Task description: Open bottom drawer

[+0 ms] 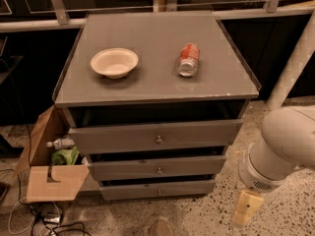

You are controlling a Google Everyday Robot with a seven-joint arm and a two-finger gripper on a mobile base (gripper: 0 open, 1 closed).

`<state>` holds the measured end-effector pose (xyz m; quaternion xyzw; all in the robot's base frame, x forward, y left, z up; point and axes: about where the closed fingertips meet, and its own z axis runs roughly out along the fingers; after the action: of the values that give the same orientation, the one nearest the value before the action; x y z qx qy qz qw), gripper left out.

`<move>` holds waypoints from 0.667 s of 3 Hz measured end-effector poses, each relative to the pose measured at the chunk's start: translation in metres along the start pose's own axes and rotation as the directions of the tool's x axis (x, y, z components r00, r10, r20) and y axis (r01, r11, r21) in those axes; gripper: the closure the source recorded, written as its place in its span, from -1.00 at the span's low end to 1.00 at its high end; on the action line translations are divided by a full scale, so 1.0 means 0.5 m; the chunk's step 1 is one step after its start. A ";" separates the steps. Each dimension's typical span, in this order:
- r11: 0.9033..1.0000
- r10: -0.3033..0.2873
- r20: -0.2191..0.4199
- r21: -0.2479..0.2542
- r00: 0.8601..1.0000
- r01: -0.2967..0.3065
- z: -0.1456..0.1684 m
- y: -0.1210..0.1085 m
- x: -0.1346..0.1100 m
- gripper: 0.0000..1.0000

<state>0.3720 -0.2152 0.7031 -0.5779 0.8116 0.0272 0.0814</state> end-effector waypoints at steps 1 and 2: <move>0.998 0.042 0.017 -0.053 0.999 -0.041 0.062 0.028 0.027 -1.00; 0.989 0.092 0.043 -0.121 0.995 -0.086 0.163 0.048 0.051 -1.00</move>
Offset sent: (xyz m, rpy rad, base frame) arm -0.0293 -0.0049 -0.1556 0.1725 0.1847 -0.1114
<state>0.3493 -0.2198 0.6176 -0.5440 0.8313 0.0929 0.0653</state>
